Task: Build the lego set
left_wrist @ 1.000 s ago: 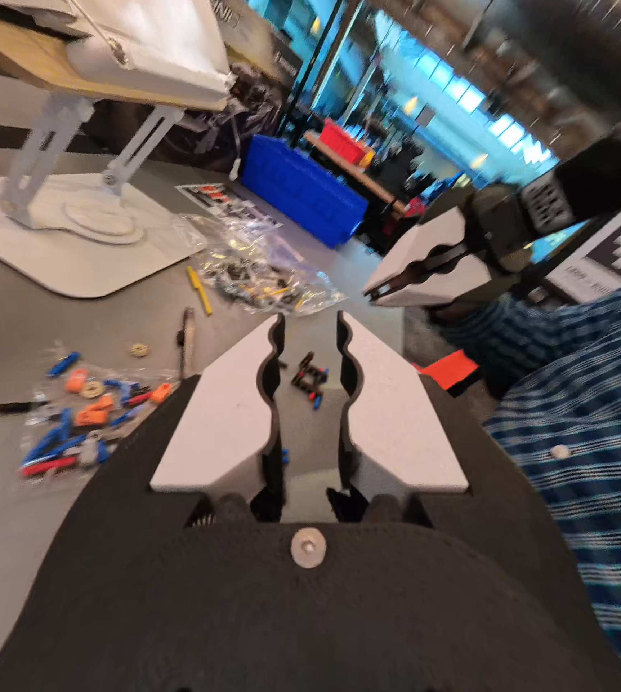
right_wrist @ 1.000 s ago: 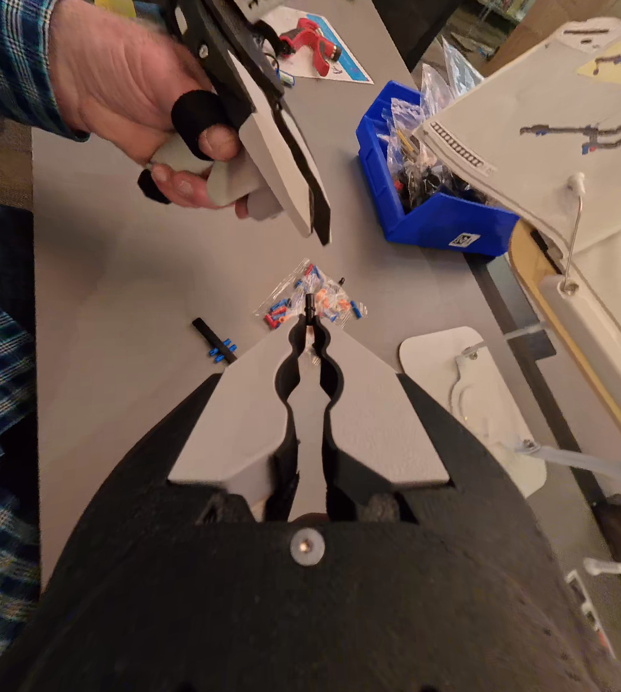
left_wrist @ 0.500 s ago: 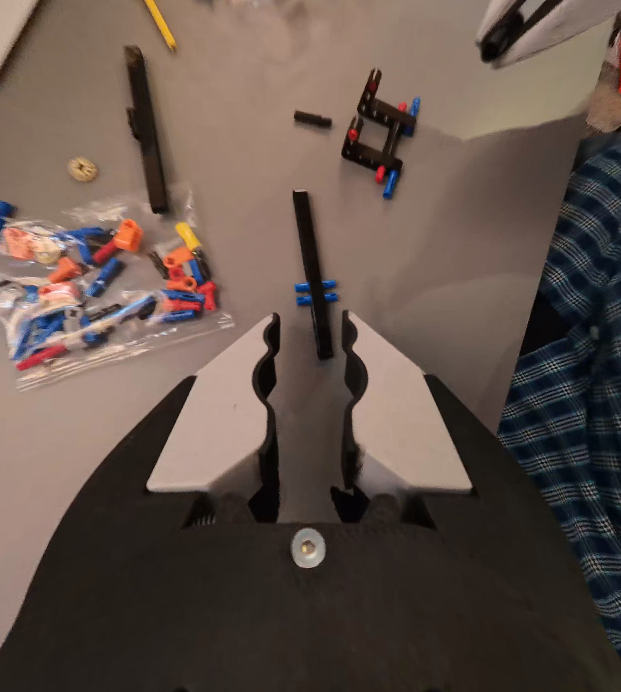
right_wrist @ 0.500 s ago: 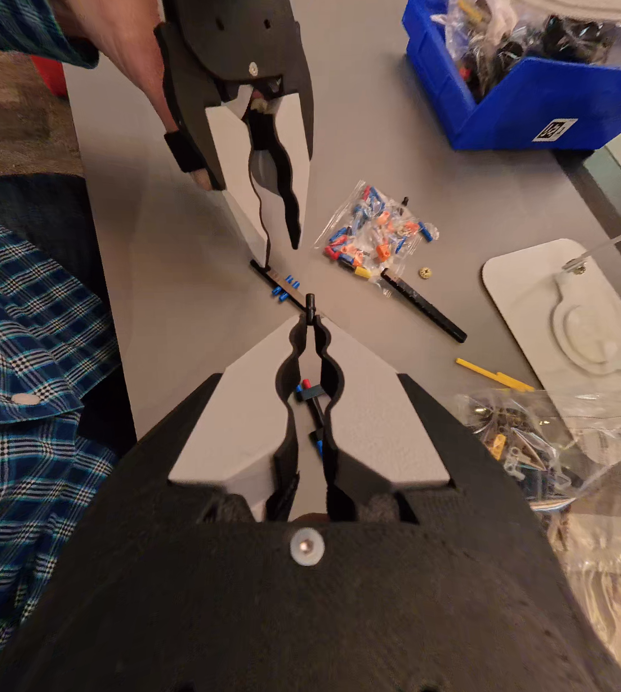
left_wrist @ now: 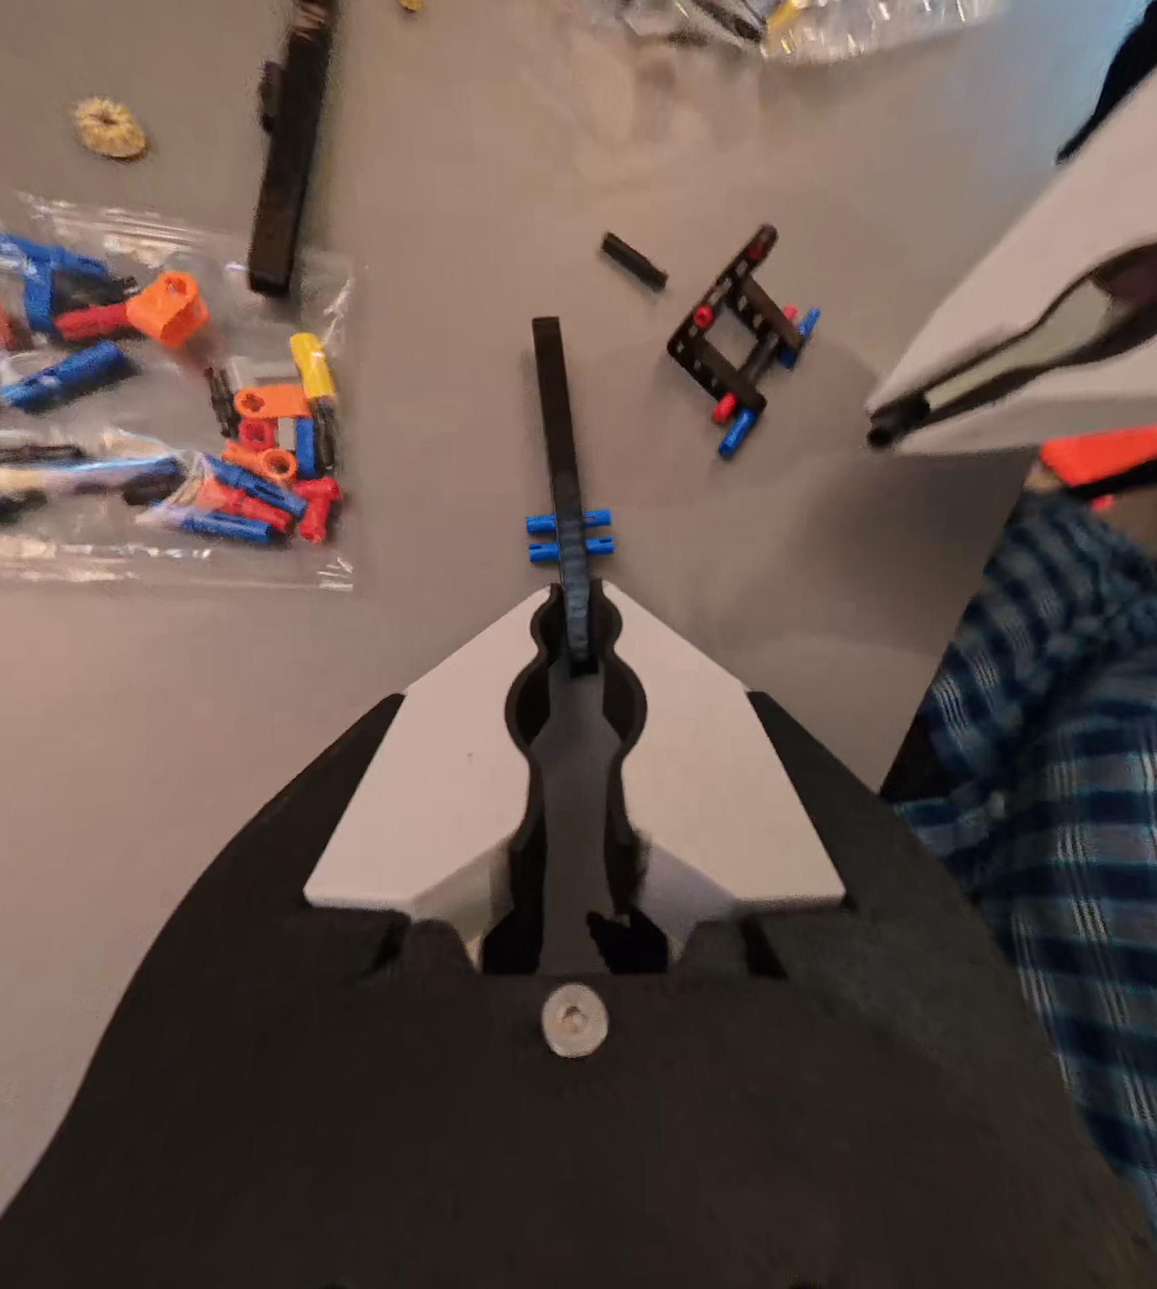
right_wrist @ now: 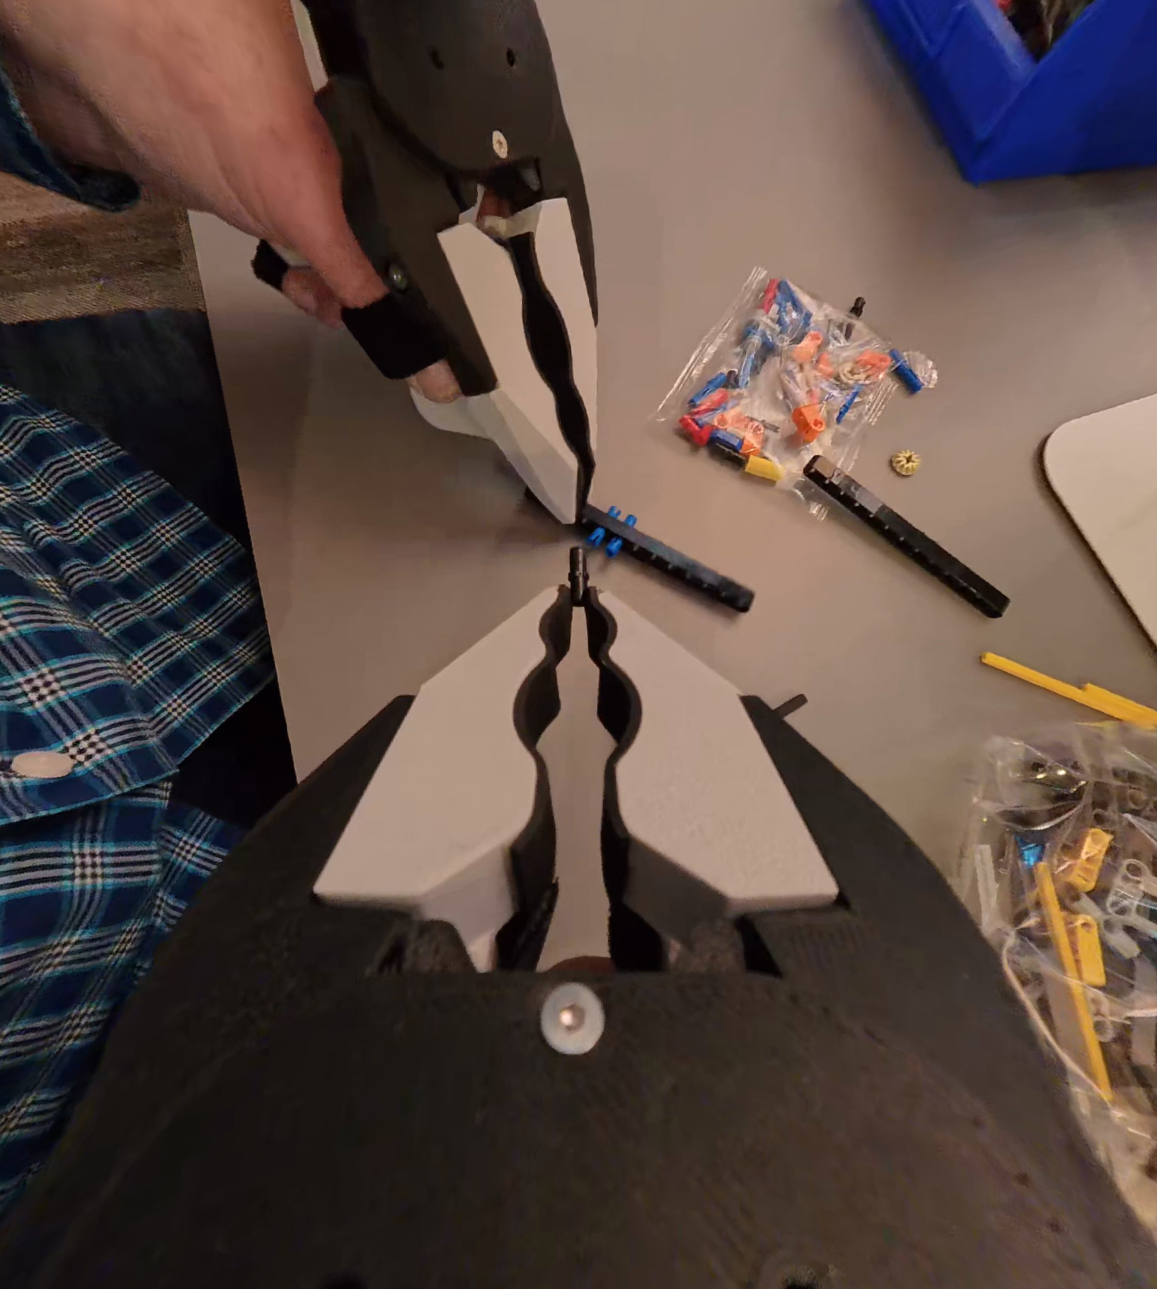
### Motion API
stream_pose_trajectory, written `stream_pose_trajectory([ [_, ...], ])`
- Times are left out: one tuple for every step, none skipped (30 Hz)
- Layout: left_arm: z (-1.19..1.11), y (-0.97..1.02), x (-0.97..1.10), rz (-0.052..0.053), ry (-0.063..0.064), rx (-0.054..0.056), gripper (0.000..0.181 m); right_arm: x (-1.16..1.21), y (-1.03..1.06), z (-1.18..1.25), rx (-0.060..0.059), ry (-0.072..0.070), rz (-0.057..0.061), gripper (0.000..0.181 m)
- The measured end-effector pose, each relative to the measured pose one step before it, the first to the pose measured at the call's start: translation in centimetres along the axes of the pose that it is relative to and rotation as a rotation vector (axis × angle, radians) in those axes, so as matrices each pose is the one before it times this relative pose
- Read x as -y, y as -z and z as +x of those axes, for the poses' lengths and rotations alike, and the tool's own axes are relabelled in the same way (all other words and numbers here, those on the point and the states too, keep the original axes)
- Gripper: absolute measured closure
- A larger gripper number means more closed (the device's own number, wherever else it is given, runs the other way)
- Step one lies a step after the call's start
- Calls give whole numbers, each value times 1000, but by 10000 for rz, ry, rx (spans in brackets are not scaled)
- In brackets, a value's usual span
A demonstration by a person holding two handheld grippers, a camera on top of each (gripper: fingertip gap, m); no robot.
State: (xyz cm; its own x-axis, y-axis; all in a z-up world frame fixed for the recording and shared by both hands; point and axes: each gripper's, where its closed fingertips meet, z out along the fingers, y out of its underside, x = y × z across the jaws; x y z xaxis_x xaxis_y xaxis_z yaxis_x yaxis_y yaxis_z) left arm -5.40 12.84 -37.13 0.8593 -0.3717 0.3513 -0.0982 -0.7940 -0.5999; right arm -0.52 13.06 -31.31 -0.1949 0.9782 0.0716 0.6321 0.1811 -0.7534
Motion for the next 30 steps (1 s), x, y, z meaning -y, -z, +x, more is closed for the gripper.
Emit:
stream_pose_trajectory([
  [-164, -120, 119, 260, 193, 245, 176, -205, -179, -61, 32, -8, -55, 180],
  [325, -195, -121, 62, 45, 69, 176, -178, -179, -65, 35, -6, -37, 180],
  [483, -155, -112, -2, -2, 88, 176, -165, -164, -50, 32, -36, -35, 180],
  [170, -123, 15, 61, -171, 370, 176, -143, -160, -64, 40, -39, -21, 180],
  [189, -123, 35, 75, -165, 317, 175, -156, -176, -68, 48, -52, -38, 180],
  [500, -77, 60, 79, -31, -30, 167, -176, -199, -156, 86, -69, -60, 180],
  [525, 110, 104, 81, 134, -199, 160, -107, -174, -137, 39, -22, -33, 180],
  [309, 375, 203, 166, 172, -214, 156, -175, -179, -96, 0, -18, -78, 180],
  [49, 566, 206, 186, 130, -175, 155, -191, -201, -106, 27, -55, -89, 180],
  [-88, 669, 198, 199, 64, -174, 154, -184, -233, -152, 60, -126, -65, 180],
  [-11, 648, 20, 109, -31, -237, 153, -161, -268, -191, 65, -179, -45, 180],
  [13, 518, -240, -27, -78, -246, 151, -222, -354, -256, 95, -141, -95, 180],
  [210, 331, -370, -93, -153, -329, 147, -302, -422, -215, 47, -96, -165, 180],
  [171, 206, -225, 5, -204, -231, 144, -167, -406, -209, 47, -91, -119, 180],
  [48, 93, -63, 70, -203, -93, 144, -108, -418, -221, 80, -140, -107, 180],
  [317, -87, -117, -6, -261, -223, 143, -215, -451, -71, 14, -152, -186, 180],
  [128, -226, -176, -71, -280, -79, 141, -232, -455, 55, -32, -124, -200, 181],
  [-264, -289, -300, -188, -314, 190, 140, -57, -345, -50, 54, -138, -103, 180],
  [-20, -328, -424, -289, -441, 92, 139, 102, -233, -61, 56, -180, -44, 180],
  [96, -369, -456, -319, -436, 66, 139, 64, -214, -81, 66, -142, -74, 180],
  [24, -368, -412, -288, -301, 110, 138, 57, -211, 19, 24, -154, -76, 180],
  [139, -197, 79, 54, -172, 35, 138, 179, -120, 8, 74, -235, 2, 180],
  [289, -158, 32, 13, 41, -137, 138, 112, -81, 47, 44, -189, -32, 180],
  [152, -84, 93, 83, 72, -88, 139, 81, -65, 35, 17, -95, -36, 180],
  [-20, -14, 47, 58, 56, 0, 140, 40, -37, -84, 50, -64, -68, 180],
  [41, 12, -22, 30, 25, -38, 140, -21, -5, -31, 20, -105, -103, 180],
  [35, 27, -27, -1, 13, -17, 141, -6, 4, 2, 19, -141, -90, 180],
  [44, 18, -41, -2, -21, 4, 141, 21, -28, -70, 55, -30, -61, 180],
  [74, -8, -44, -8, -36, -5, 142, 17, -51, -121, 53, 31, -66, 180],
  [16, -12, -37, -35, -58, 38, 143, 9, -53, -135, 22, 78, -61, 180],
])
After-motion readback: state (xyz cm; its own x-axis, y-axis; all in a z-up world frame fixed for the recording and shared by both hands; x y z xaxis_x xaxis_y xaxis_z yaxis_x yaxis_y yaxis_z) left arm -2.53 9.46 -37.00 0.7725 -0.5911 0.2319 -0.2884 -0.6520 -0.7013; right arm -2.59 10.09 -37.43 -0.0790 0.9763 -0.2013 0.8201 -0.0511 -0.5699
